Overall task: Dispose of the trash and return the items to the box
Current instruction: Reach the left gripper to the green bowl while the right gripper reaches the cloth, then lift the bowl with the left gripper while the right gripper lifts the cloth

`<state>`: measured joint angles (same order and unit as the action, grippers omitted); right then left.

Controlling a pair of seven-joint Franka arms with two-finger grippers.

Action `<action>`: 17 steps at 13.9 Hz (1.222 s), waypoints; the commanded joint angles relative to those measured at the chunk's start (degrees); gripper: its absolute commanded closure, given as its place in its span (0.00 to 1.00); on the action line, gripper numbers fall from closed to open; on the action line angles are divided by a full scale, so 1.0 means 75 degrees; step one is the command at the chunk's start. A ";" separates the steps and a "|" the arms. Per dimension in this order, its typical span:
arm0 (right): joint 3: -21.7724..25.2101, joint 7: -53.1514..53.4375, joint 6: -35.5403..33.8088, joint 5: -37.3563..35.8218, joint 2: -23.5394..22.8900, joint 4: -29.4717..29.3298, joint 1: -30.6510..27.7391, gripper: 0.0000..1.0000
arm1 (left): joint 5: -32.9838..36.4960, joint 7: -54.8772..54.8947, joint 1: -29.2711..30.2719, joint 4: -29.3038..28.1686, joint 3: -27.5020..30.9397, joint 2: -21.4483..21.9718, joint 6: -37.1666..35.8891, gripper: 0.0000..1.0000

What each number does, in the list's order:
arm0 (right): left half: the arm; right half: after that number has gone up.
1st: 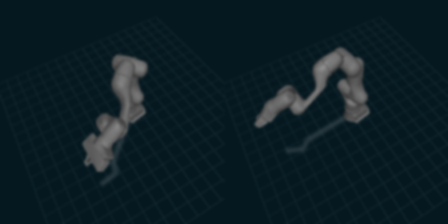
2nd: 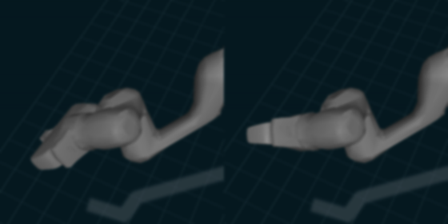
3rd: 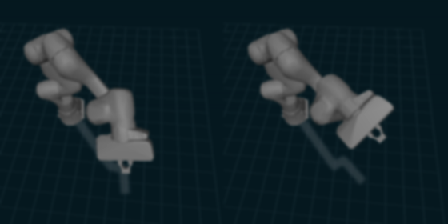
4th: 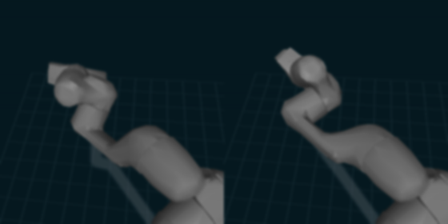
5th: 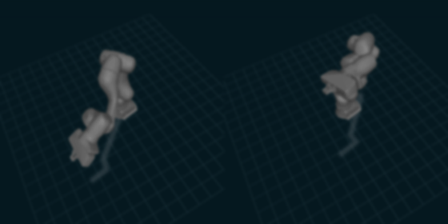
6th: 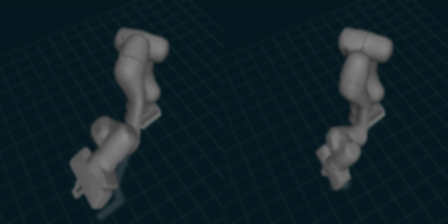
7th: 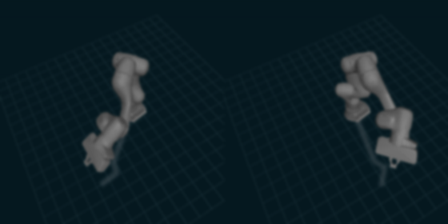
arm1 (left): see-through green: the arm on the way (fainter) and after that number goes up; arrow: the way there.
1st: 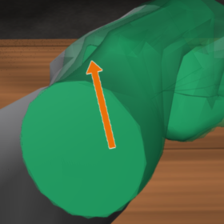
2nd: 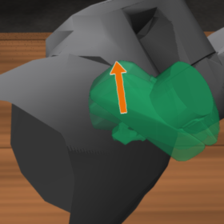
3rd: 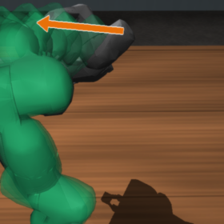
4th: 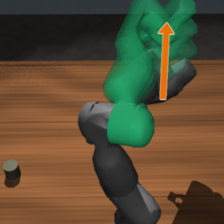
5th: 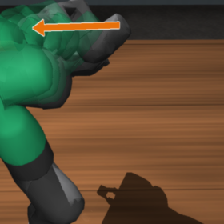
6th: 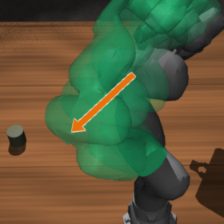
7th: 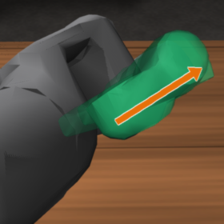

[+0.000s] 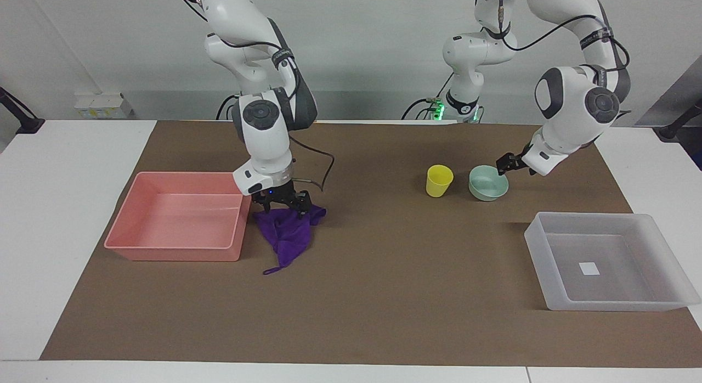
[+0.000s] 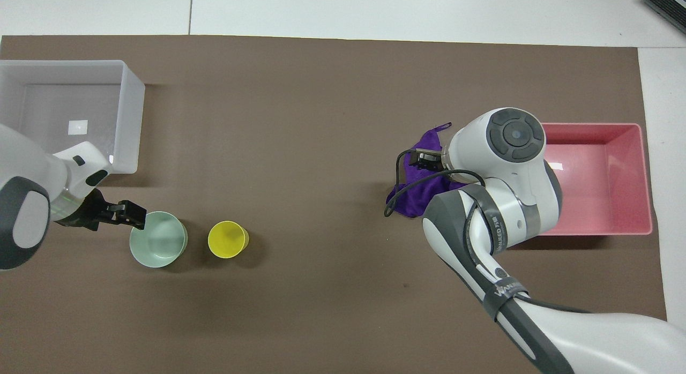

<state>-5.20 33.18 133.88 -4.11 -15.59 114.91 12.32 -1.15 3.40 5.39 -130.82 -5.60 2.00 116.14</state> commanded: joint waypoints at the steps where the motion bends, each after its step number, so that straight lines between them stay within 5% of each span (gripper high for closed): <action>1: -0.0022 0.0252 0.0827 -0.0179 -0.0287 0.0369 -0.0026 0.00 | -0.0023 0.0203 0.0172 -0.0627 -0.0050 0.0273 0.0557 0.00; 2: -0.0022 0.0252 0.0957 -0.0214 -0.0323 0.0463 -0.0037 0.00 | -0.0023 0.0203 0.0183 -0.0639 -0.0038 0.0156 0.0581 0.05; 4: -0.0010 0.0252 0.0935 -0.0680 -0.0311 0.0534 -0.0037 0.06 | -0.0034 0.0192 0.0195 -0.0604 -0.0038 -0.0125 0.0732 0.33; 5: -0.0022 0.0252 0.0935 -0.0857 -0.0300 0.0545 -0.0072 0.52 | -0.0081 0.0192 0.0195 -0.0569 -0.0038 -0.0242 0.0768 0.51; 6: -0.0022 0.0252 0.0935 -0.0905 -0.0300 0.0545 -0.0073 0.83 | -0.0081 0.0192 0.0195 -0.0511 -0.0038 -0.0313 0.0733 0.72; 7: -0.0010 0.0252 0.0912 -0.0905 -0.0265 0.0545 -0.0073 1.00 | -0.0081 0.0180 0.0207 -0.0406 -0.0038 -0.0337 0.0652 0.89; 8: -0.0022 0.0276 0.0877 -0.0905 -0.0230 0.0534 -0.0061 1.00 | -0.0081 0.0168 0.0218 -0.0382 -0.0038 -0.0349 0.0628 0.97; 11: -0.0022 0.0276 0.0504 -0.0905 0.0097 0.0370 -0.0061 1.00 | -0.0081 0.0168 0.0254 -0.0009 -0.0038 -0.0361 0.0174 1.00; 14: -0.0022 0.0299 -0.0140 -0.0905 0.0647 0.0137 -0.0026 1.00 | -0.0070 0.0063 0.0265 0.1196 -0.0038 -0.0559 -0.1231 1.00; 17: -0.0022 0.0299 -0.1183 -0.0858 0.1444 -0.0227 -0.0119 1.00 | -0.0070 0.0109 0.0498 0.3313 -0.0038 -0.0827 -0.3034 1.00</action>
<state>-5.08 33.32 129.06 -9.17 -8.89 113.89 12.22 -1.68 3.79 7.05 -117.01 -5.55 -0.87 101.90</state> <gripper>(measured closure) 0.894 0.965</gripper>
